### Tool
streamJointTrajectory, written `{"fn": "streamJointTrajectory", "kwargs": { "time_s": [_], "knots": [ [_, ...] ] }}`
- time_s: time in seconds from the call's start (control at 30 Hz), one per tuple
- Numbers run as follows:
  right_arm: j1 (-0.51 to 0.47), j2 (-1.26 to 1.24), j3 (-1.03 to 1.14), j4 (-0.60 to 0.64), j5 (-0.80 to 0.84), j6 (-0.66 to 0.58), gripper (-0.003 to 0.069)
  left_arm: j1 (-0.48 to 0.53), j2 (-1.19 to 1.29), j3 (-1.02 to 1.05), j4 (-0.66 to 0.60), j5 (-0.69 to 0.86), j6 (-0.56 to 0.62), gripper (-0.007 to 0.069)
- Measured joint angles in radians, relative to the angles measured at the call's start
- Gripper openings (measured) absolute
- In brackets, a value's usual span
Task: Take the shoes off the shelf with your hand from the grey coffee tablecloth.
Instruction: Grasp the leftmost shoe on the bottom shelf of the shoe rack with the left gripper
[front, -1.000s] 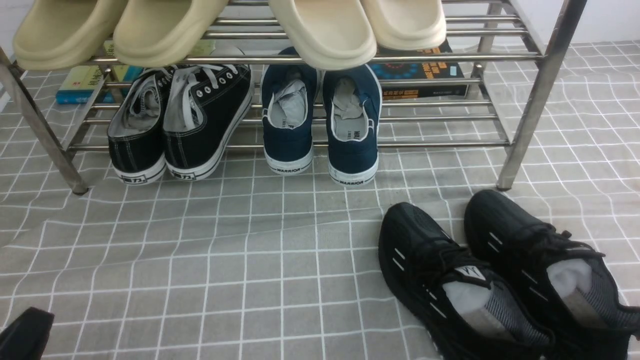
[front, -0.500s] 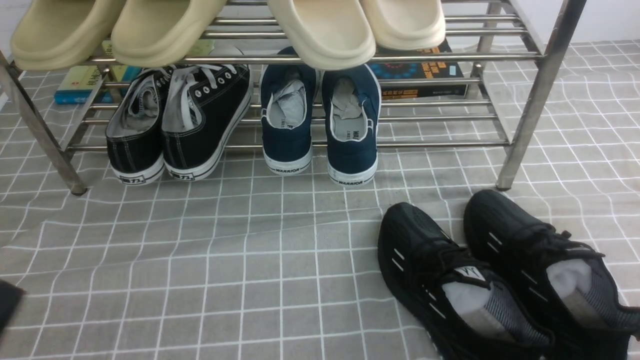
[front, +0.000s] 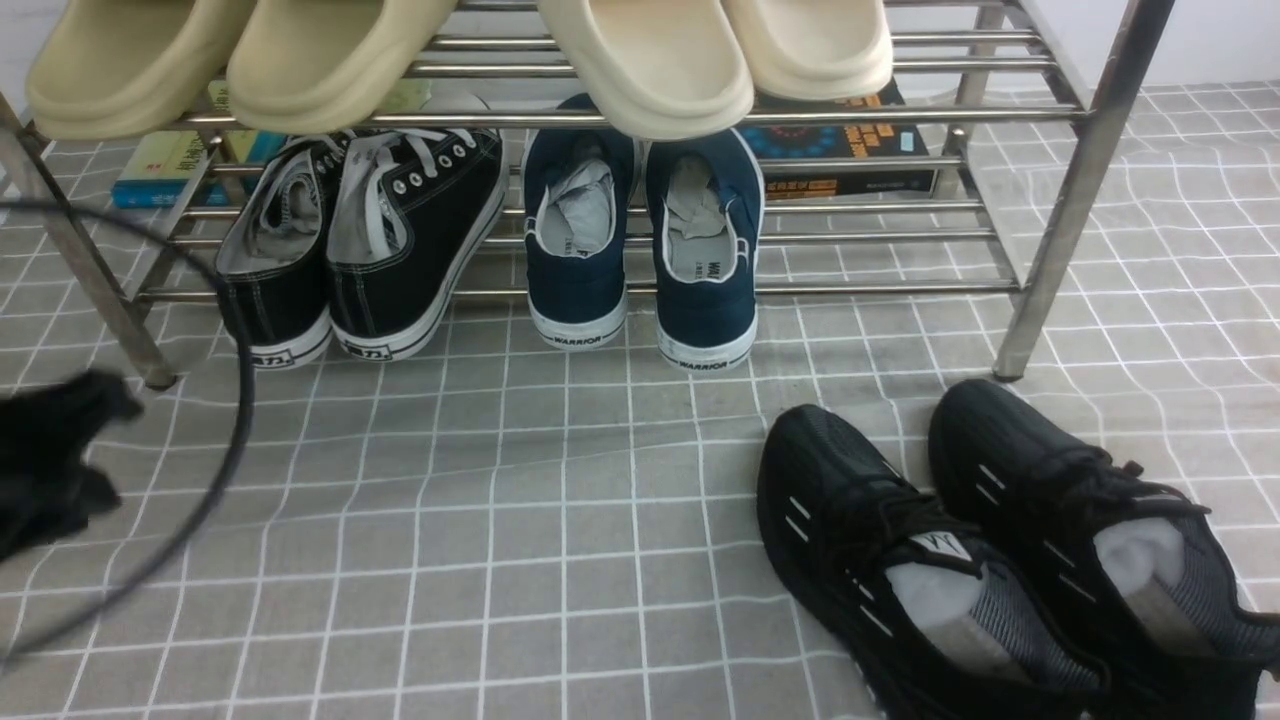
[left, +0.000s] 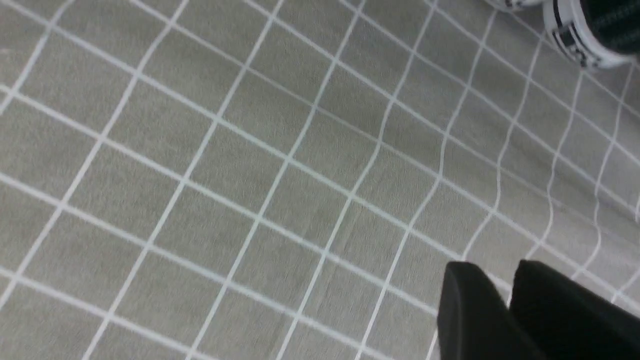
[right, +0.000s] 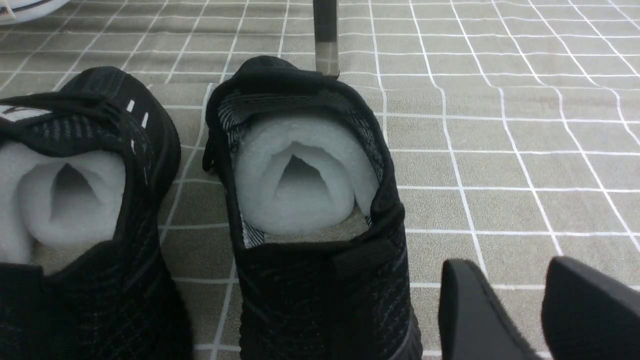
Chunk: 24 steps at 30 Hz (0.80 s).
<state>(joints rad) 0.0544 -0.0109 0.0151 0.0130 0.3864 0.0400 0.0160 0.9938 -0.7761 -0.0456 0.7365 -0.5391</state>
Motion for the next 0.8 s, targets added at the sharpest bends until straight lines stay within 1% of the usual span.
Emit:
{"fn": "streamJointTrajectory", "kwargs": {
  "time_s": [0.1,0.2,0.27,0.3,0.33,0.5,0.67,0.8],
  "knots": [
    [0.000,0.000,0.000,0.000,0.000,0.000,0.0238,0.000,0.099,-0.040,0.022,-0.095,-0.086,0.0290],
    [0.000,0.000,0.000,0.000,0.000,0.000,0.0238,0.000,0.177,-0.063,0.023,-0.224,-0.140,0.0391],
    [0.000,0.000,0.000,0.000,0.000,0.000,0.0238,0.000,0.224,-0.071,0.022,-0.313,-0.177,0.0435],
    [0.000,0.000,0.000,0.000,0.000,0.000,0.0238,0.000,0.229,-0.073,0.022,-0.323,-0.180,0.0439],
    [0.000,0.000,0.000,0.000,0.000,0.000,0.0238,0.000,0.261,-0.075,0.021,-0.393,-0.209,0.0459],
    [0.000,0.000,0.000,0.000,0.000,0.000,0.0238,0.000,0.364,-0.075,0.019,-0.613,-0.303,0.0476],
    [0.000,0.000,0.000,0.000,0.000,0.000,0.0238,0.000,0.450,-0.075,0.019,-0.690,-0.332,0.0475],
    [0.000,0.000,0.000,0.000,0.000,0.000,0.0238,0.000,0.514,-0.075,0.015,-0.772,-0.366,0.0457]
  ]
}}
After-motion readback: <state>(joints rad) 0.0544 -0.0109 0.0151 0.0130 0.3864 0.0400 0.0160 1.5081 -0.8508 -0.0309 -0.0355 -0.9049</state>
